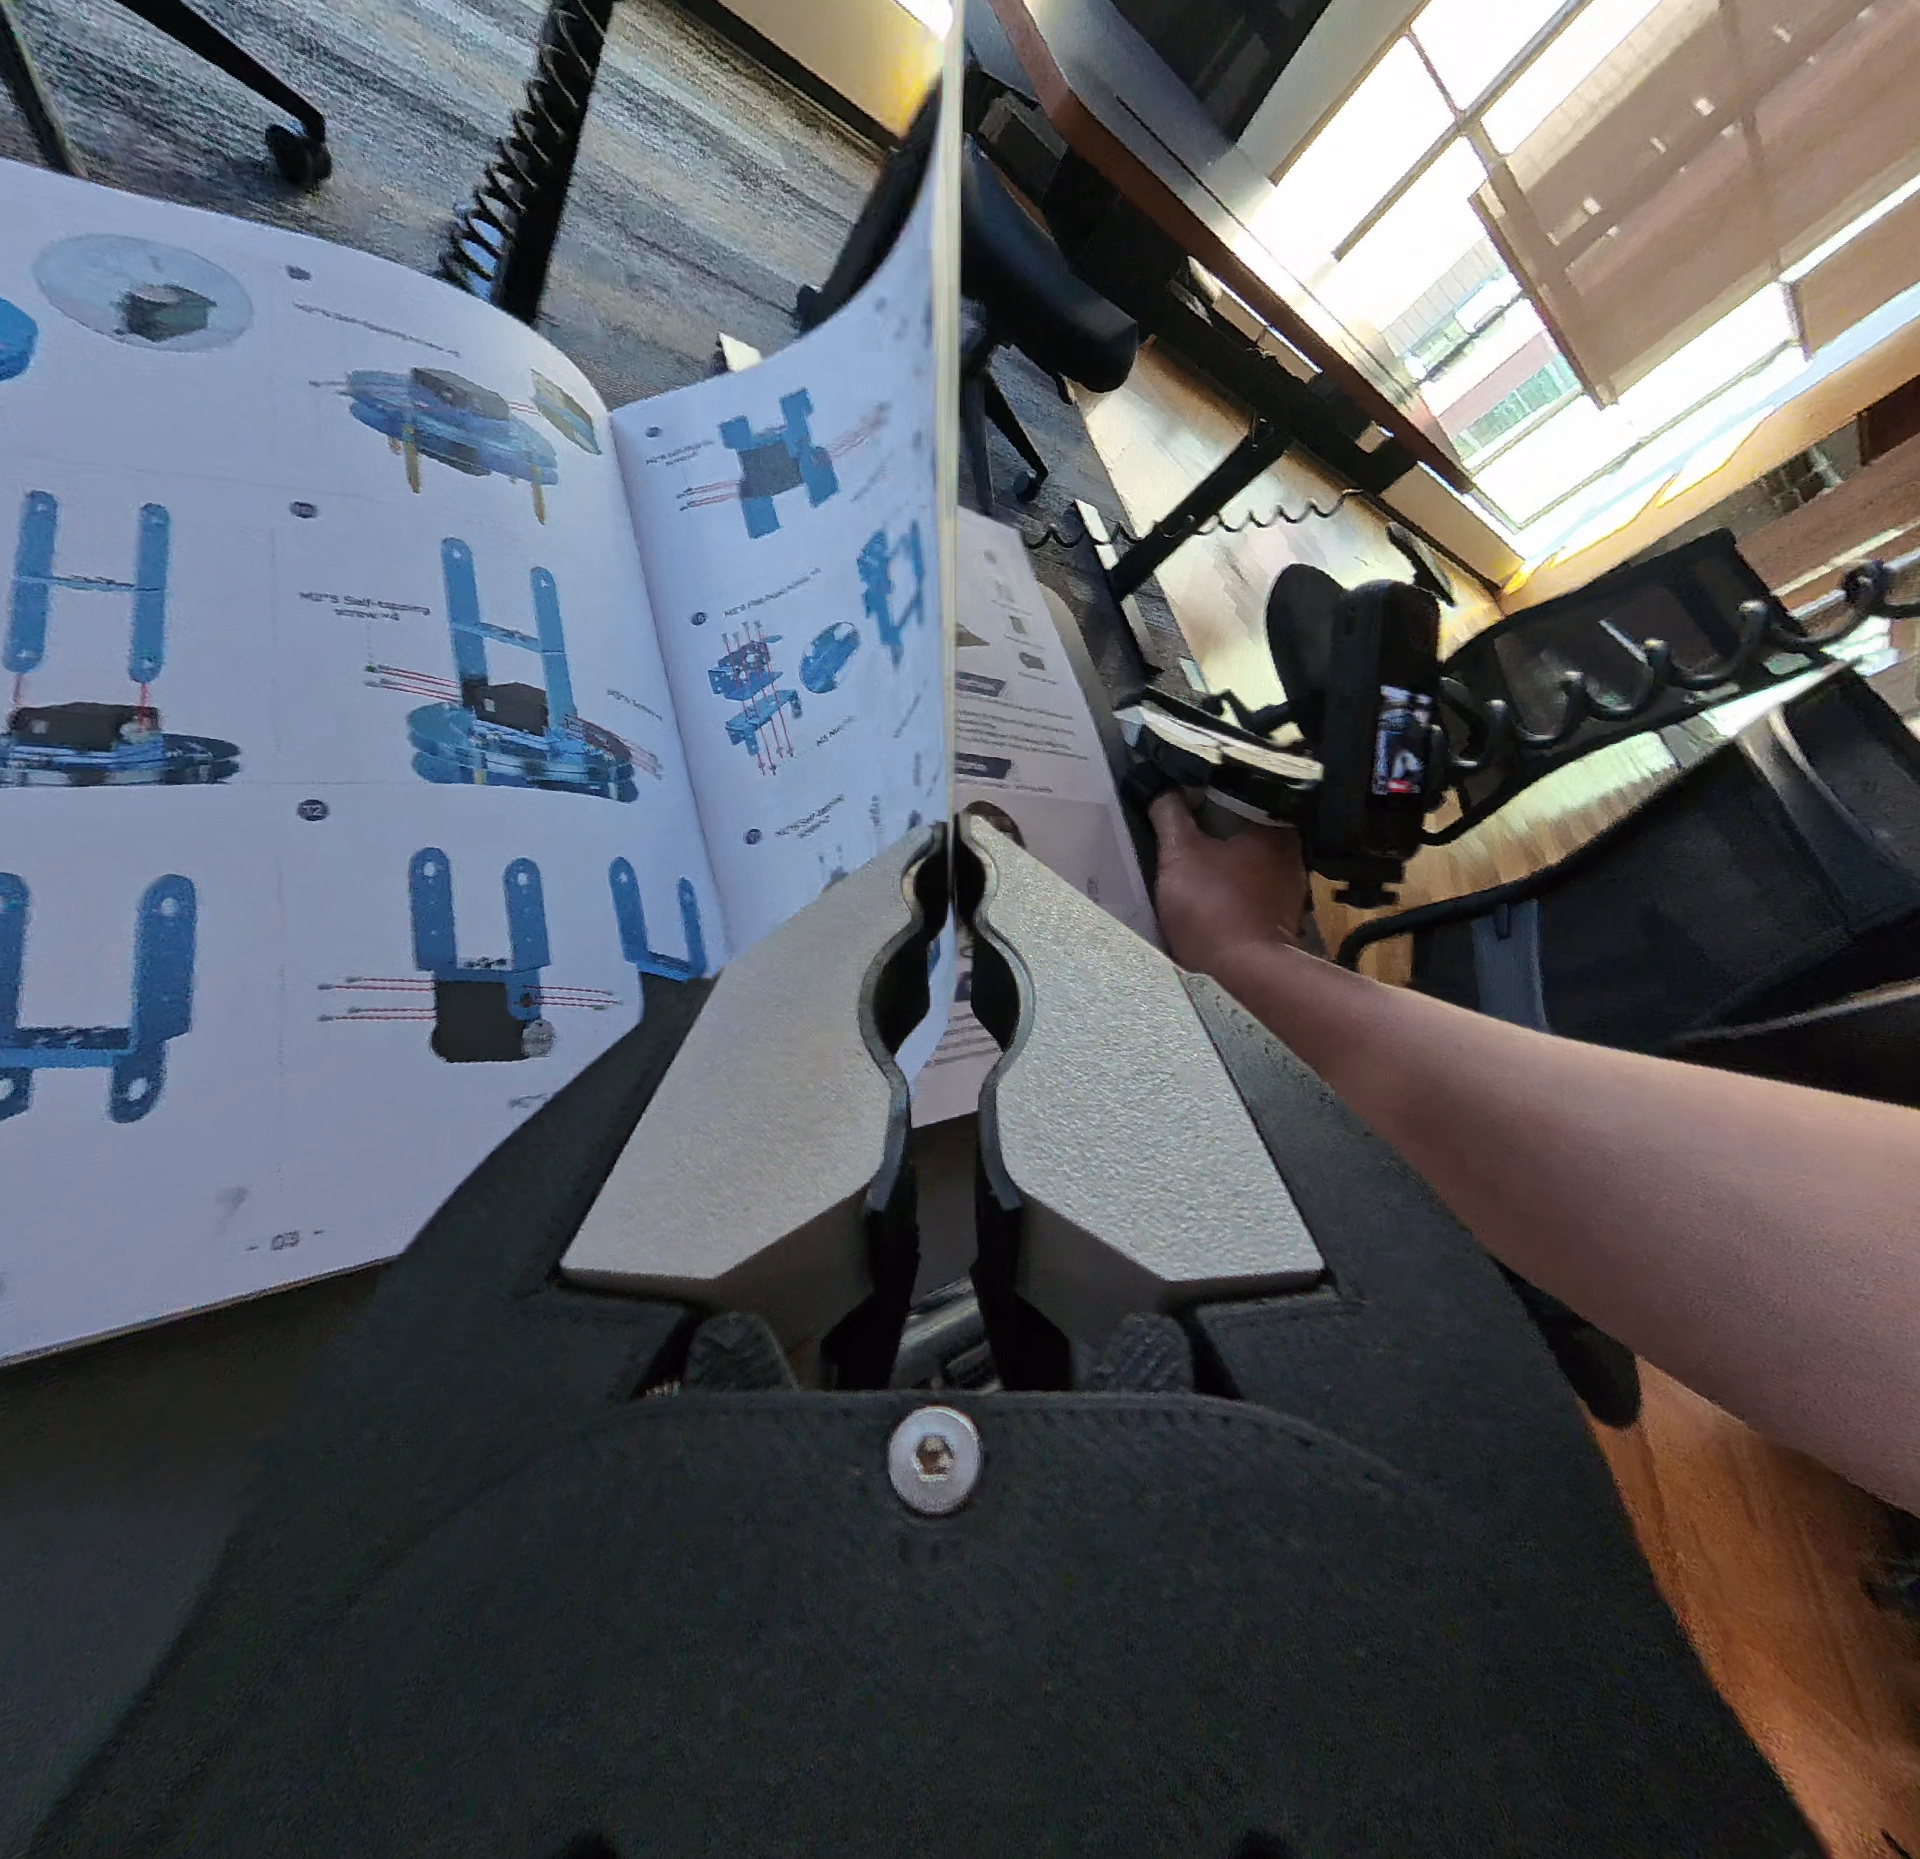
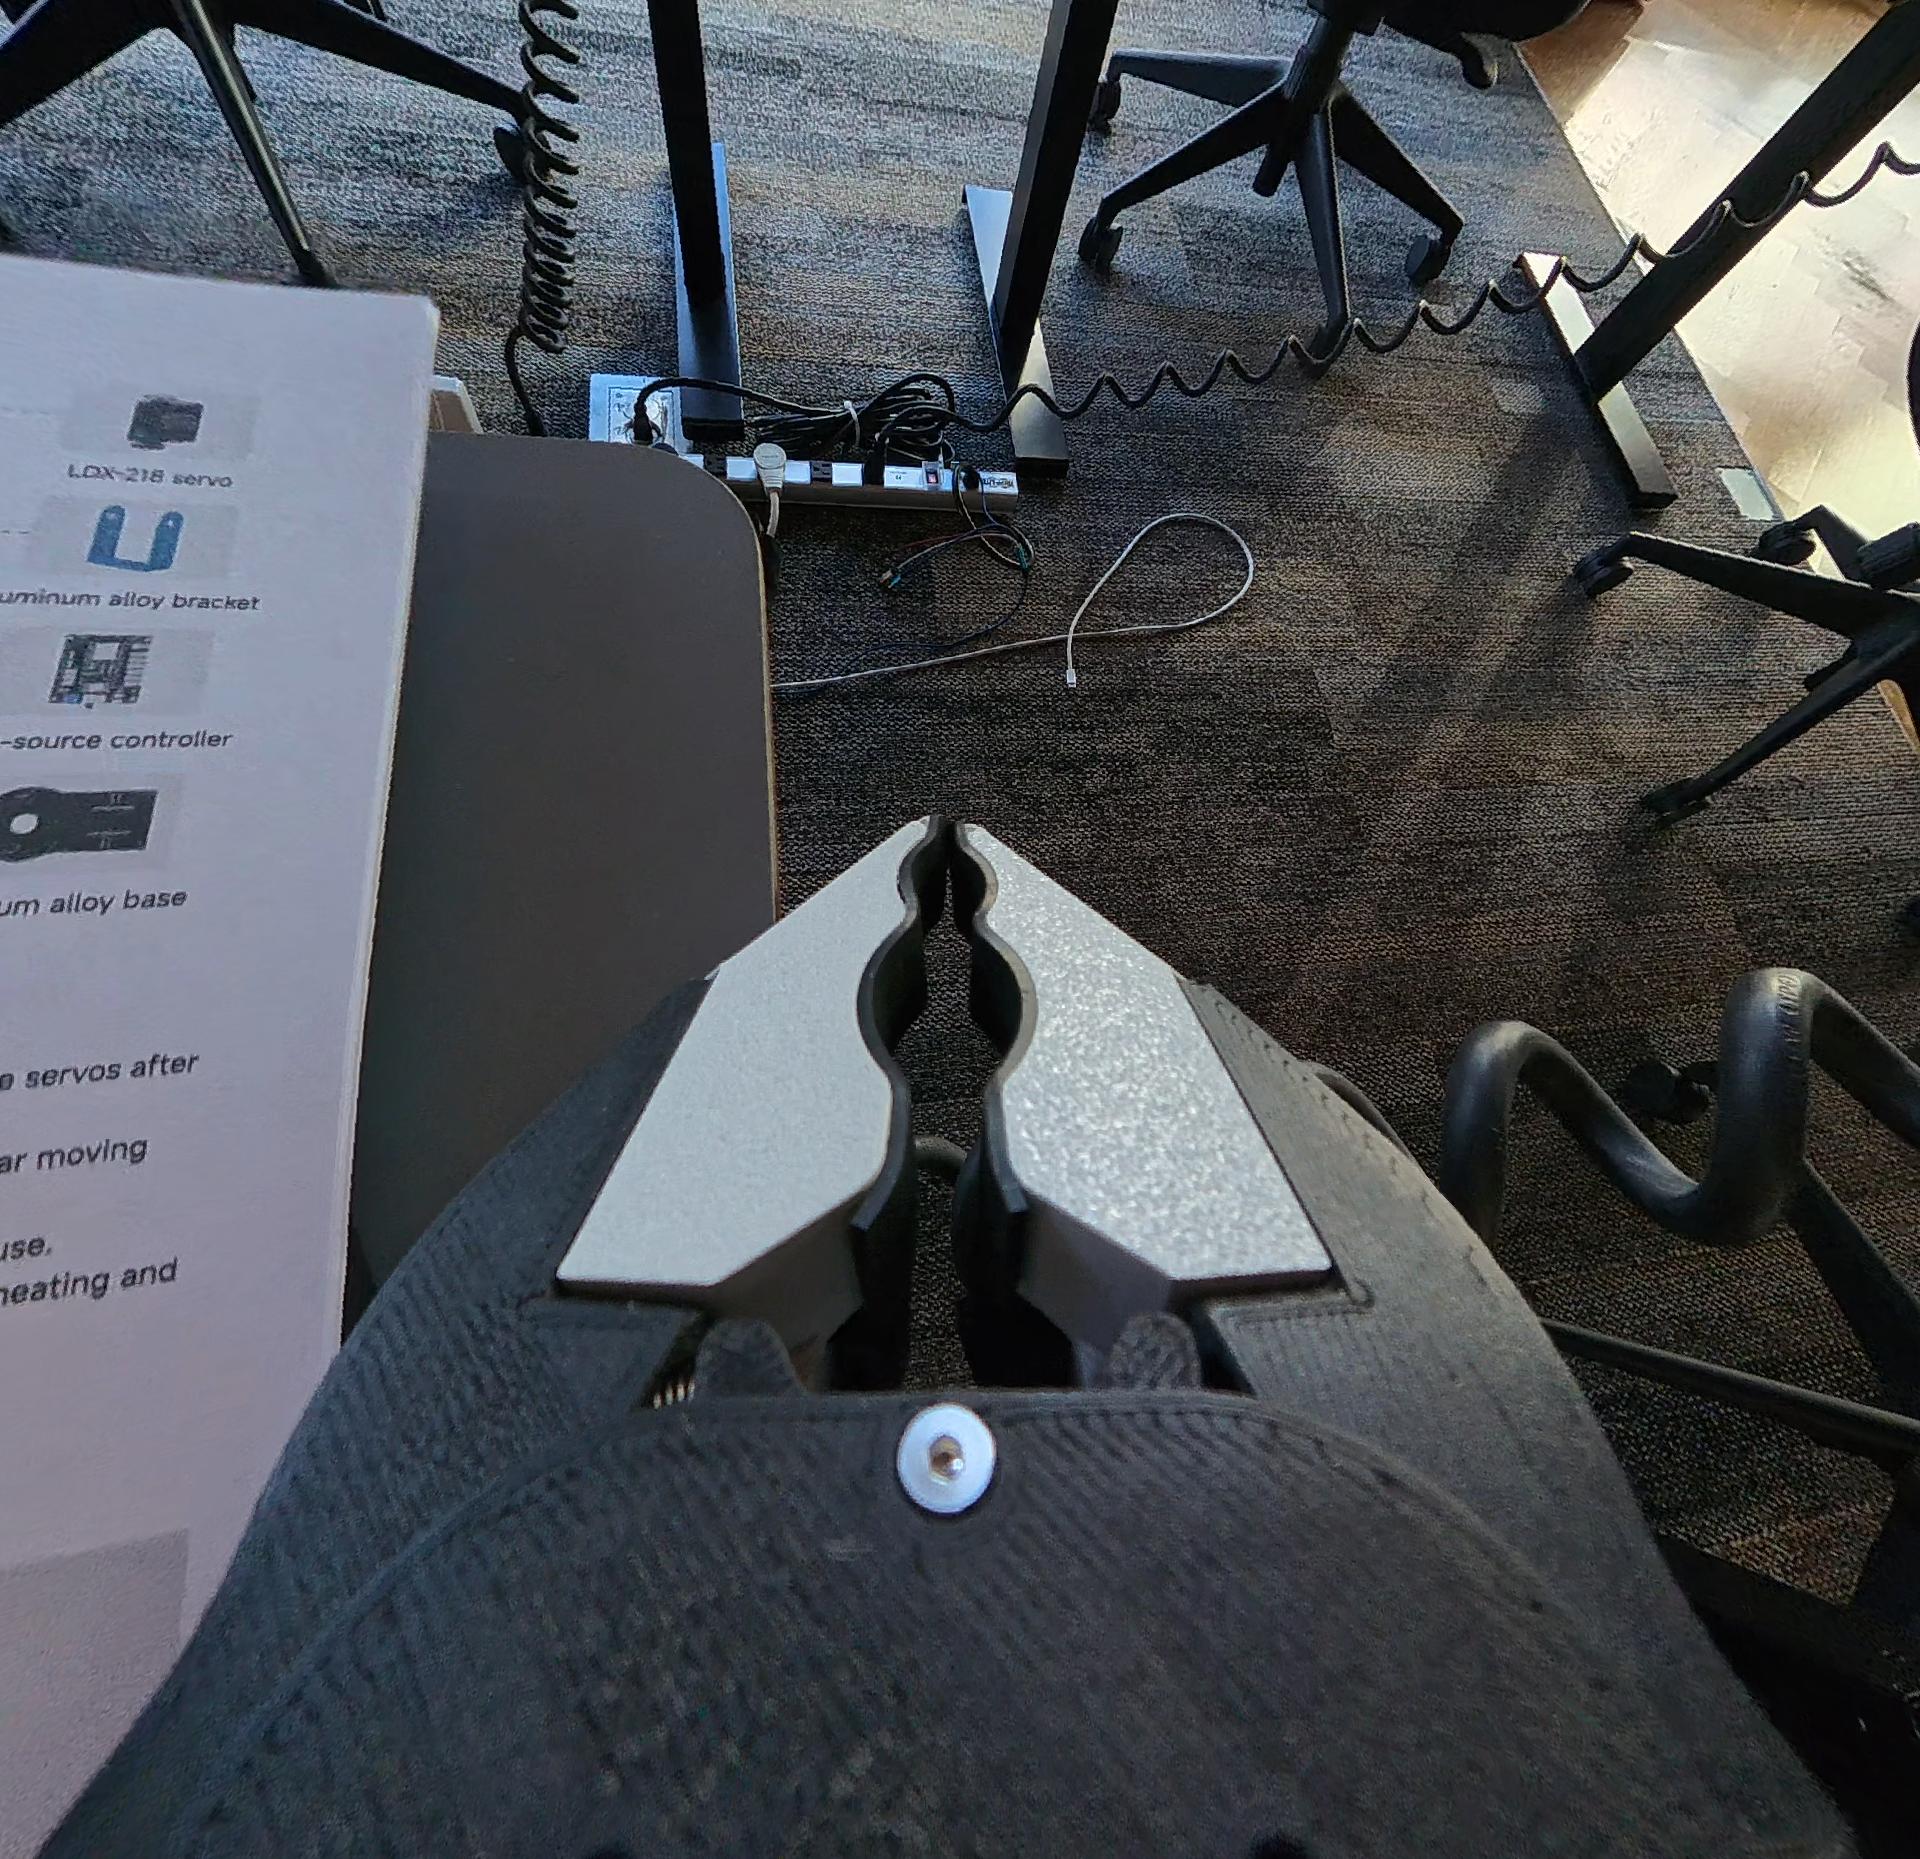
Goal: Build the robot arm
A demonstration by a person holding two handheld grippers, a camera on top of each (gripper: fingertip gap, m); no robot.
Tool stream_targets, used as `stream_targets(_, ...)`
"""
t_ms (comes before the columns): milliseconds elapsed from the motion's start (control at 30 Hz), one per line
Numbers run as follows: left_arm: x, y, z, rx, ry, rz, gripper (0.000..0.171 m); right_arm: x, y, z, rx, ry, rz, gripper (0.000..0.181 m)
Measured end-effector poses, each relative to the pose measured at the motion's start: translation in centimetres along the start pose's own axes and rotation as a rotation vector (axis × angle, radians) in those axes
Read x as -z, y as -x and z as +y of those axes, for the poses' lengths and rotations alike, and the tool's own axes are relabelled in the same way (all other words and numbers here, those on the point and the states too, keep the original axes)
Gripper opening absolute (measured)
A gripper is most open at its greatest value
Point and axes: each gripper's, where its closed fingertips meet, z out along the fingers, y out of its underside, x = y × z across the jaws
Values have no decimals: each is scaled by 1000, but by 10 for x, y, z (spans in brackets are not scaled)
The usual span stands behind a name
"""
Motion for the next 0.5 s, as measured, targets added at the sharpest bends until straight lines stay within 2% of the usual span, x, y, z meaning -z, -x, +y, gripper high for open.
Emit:
stream_targets(67, -5, -18, 4, -1, 44, 107, 0, 0, 0, 0, -2, 1, -1, 0)
stream_targets(133, -6, -30, 7, 2, 68, 175, 15, 0, 0, 0, -1, 1, -1, 0)
stream_targets(167, -4, -35, 5, 7, 54, 197, 23, 0, 0, 0, 0, 1, 0, 0)
stream_targets(233, 6, -42, -3, 12, 7, 225, 28, 0, 0, -1, 0, 1, 1, 0)
stream_targets(367, 44, -59, -20, -6, -65, 241, 35, -1, 0, -2, 0, 0, 0, 0)
stream_targets(500, 102, -81, -38, -92, -128, 218, 39, -1, 2, -3, -2, -10, -11, 0)
